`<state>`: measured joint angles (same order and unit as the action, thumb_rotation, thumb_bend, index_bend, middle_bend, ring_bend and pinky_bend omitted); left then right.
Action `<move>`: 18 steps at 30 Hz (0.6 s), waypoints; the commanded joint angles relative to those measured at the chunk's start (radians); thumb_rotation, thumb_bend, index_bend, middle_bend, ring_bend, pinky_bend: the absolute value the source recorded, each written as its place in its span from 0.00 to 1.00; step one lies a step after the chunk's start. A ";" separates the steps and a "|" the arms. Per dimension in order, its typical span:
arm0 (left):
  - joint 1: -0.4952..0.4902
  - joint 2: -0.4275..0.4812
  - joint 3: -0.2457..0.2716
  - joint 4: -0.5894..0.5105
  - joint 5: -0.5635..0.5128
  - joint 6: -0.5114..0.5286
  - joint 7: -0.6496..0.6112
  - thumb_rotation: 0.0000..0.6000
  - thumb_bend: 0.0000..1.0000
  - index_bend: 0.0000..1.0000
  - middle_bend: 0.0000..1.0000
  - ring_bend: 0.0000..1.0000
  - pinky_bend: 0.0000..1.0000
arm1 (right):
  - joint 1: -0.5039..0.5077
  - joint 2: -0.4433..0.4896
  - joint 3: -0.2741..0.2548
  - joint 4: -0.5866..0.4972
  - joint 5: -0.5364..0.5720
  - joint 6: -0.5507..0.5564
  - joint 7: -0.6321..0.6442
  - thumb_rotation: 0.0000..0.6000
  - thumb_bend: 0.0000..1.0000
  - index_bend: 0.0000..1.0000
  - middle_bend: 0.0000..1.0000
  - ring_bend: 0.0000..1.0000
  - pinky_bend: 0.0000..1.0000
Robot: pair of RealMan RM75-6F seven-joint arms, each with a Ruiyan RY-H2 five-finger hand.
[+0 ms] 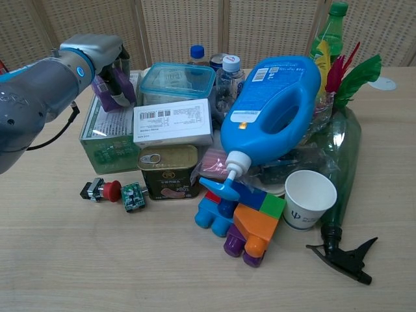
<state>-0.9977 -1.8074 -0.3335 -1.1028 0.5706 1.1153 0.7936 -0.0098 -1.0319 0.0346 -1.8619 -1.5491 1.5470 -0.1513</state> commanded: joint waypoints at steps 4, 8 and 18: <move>0.004 0.041 -0.031 -0.055 0.021 0.025 0.002 1.00 0.08 0.85 0.75 0.59 0.79 | 0.000 -0.002 0.001 0.001 0.003 -0.001 -0.004 0.63 0.00 0.00 0.00 0.00 0.00; 0.003 0.102 -0.073 -0.149 0.034 0.058 0.006 1.00 0.08 0.85 0.75 0.59 0.79 | 0.001 -0.004 -0.001 0.001 0.000 -0.002 -0.007 0.63 0.00 0.00 0.00 0.00 0.00; -0.008 0.327 -0.187 -0.450 0.024 0.143 0.085 1.00 0.08 0.85 0.75 0.59 0.79 | -0.001 -0.003 -0.010 -0.010 -0.020 0.003 -0.014 0.63 0.00 0.00 0.00 0.00 0.00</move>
<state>-0.9994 -1.5425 -0.4830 -1.4862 0.5976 1.2280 0.8456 -0.0106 -1.0350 0.0255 -1.8715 -1.5690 1.5493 -0.1651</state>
